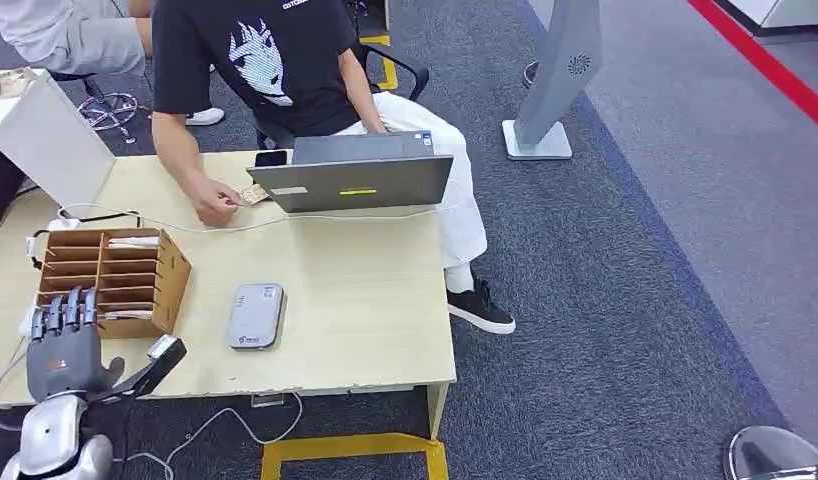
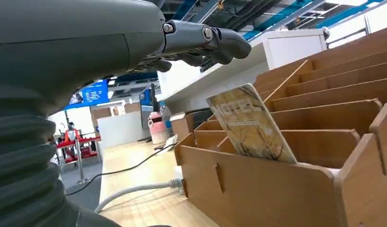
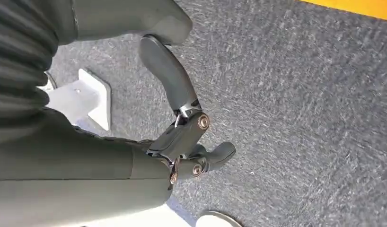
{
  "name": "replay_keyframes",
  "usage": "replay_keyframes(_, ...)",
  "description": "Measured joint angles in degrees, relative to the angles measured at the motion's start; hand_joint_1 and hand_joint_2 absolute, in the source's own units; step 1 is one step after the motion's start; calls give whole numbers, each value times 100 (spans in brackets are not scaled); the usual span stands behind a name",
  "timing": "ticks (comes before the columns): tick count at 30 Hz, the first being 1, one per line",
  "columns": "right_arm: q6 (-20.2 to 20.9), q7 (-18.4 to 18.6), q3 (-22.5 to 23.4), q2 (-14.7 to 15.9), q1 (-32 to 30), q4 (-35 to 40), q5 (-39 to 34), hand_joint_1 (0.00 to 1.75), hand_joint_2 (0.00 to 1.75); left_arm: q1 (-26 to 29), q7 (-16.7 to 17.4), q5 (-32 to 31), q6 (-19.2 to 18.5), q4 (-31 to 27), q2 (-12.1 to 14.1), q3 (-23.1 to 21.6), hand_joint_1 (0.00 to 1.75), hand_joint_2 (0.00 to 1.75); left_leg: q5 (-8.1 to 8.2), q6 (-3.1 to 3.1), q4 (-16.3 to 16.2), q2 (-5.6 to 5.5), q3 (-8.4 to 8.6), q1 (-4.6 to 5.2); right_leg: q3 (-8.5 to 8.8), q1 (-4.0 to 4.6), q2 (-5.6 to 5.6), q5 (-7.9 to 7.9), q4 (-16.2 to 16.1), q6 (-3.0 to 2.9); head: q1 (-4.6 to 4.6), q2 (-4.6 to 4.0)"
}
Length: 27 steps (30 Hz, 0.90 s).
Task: Pass the card to the sensor for recognition and then transmit it.
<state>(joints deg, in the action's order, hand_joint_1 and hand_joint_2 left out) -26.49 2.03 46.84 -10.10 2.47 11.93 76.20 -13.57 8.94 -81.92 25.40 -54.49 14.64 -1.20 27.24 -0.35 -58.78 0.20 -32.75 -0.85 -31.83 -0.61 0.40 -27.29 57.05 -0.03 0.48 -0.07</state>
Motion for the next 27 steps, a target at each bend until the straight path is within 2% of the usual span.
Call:
replay_keyframes(6,9,-22,11,-15,11,-2,-108,0,175,-60,2,-7,2,22,2,0,0,175,0,0,0,0,0,0,-1,0,0,0,0,0,0,0)
replay_keyframes(11,0,194,46,-17,8,-2,-108,0,175,-100,-2,-11,0,72,2,0,0,175,1,0,0,0,0,0,-3,0,0,0,0,0,0,0)
replay_keyframes(27,-33,188,68,-17,10,-2,-125,0,175,-333,-44,-44,20,260,-15,0,0,175,0,0,0,0,0,0,-3,0,0,0,0,0,0,0)
